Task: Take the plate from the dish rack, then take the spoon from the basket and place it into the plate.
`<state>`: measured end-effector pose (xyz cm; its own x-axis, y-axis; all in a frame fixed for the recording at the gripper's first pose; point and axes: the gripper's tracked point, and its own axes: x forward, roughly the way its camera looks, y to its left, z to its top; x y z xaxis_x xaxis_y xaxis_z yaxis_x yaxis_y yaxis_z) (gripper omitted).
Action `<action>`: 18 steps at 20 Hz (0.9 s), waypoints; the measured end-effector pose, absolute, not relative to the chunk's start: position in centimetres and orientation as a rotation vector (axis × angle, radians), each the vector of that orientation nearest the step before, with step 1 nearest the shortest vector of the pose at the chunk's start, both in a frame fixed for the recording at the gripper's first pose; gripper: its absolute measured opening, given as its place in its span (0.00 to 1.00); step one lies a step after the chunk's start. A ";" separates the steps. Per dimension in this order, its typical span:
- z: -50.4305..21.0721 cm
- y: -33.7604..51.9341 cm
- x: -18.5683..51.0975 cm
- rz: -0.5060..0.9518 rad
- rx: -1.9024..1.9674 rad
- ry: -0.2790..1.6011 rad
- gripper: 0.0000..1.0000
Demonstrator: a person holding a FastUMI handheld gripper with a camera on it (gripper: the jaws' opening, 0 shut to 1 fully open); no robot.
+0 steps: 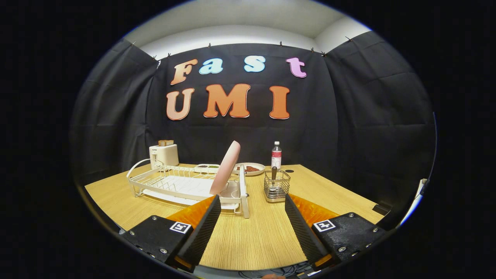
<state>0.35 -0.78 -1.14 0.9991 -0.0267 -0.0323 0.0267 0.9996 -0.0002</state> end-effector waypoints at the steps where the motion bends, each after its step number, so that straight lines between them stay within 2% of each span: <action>1: -1.3 -0.8 0.5 -0.028 -0.001 0.037 0.99; 18: -0.8 1.7 4.9 -0.042 -0.047 0.092 0.99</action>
